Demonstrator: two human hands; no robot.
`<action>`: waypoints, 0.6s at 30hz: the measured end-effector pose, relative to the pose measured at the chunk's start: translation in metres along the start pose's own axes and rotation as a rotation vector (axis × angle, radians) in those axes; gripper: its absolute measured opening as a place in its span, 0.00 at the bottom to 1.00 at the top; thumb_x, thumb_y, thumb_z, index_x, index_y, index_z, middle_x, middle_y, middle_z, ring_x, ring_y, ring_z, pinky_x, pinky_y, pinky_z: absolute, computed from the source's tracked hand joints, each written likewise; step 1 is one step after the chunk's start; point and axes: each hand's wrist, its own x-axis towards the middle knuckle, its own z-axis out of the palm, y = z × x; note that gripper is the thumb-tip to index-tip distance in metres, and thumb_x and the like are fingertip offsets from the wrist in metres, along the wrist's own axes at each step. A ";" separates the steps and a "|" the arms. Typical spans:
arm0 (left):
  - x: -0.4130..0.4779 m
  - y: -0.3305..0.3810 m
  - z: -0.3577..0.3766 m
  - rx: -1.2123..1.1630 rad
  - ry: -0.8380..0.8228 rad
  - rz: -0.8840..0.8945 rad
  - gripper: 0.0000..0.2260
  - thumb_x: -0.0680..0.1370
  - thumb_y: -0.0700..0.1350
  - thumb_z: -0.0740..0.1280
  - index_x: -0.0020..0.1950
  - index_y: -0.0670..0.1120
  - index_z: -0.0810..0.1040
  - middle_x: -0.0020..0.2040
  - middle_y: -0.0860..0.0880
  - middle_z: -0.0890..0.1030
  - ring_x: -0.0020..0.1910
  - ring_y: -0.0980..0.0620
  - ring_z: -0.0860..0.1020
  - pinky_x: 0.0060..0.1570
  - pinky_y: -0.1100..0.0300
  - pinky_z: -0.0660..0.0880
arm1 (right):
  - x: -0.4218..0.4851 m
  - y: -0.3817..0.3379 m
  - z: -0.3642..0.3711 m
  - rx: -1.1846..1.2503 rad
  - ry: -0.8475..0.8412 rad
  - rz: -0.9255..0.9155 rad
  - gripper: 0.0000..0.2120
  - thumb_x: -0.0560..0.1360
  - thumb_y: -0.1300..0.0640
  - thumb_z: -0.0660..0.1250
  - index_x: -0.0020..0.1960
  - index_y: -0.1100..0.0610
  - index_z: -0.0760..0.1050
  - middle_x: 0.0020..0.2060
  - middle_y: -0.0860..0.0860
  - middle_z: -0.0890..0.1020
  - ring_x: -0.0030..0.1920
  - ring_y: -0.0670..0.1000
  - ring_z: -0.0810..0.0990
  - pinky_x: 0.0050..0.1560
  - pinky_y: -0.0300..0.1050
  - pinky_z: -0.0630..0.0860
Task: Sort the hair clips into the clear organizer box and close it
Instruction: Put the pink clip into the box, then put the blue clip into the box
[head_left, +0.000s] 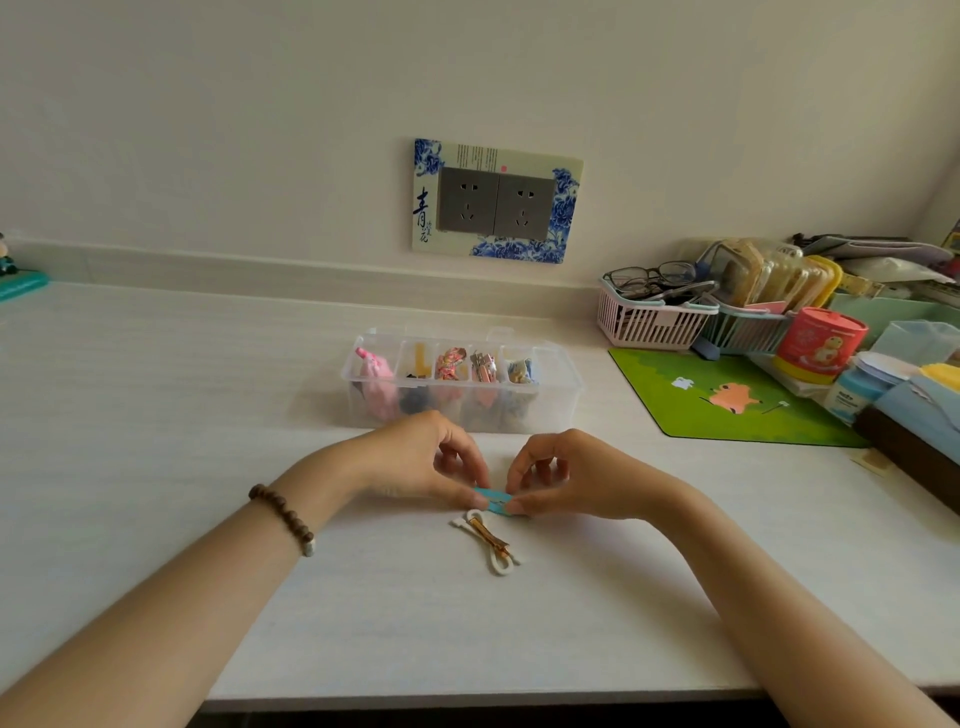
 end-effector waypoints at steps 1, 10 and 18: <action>0.000 0.001 0.000 -0.012 -0.002 -0.001 0.05 0.67 0.49 0.76 0.40 0.53 0.83 0.36 0.58 0.81 0.34 0.63 0.73 0.37 0.70 0.69 | 0.001 0.001 0.001 0.010 0.013 0.000 0.06 0.67 0.52 0.75 0.43 0.51 0.81 0.35 0.43 0.77 0.34 0.43 0.69 0.36 0.31 0.67; -0.005 0.009 -0.025 -0.307 0.531 0.146 0.06 0.67 0.41 0.76 0.37 0.51 0.82 0.31 0.57 0.82 0.31 0.63 0.76 0.34 0.71 0.71 | 0.020 -0.020 -0.015 0.274 0.445 -0.152 0.08 0.71 0.62 0.69 0.47 0.52 0.80 0.41 0.45 0.83 0.40 0.42 0.81 0.44 0.33 0.78; -0.008 -0.023 -0.049 -0.214 1.087 -0.100 0.07 0.75 0.50 0.67 0.51 0.51 0.79 0.51 0.53 0.81 0.53 0.52 0.77 0.49 0.61 0.71 | 0.098 -0.070 -0.036 0.387 0.609 -0.156 0.05 0.71 0.62 0.71 0.45 0.62 0.78 0.41 0.55 0.83 0.38 0.46 0.81 0.41 0.34 0.80</action>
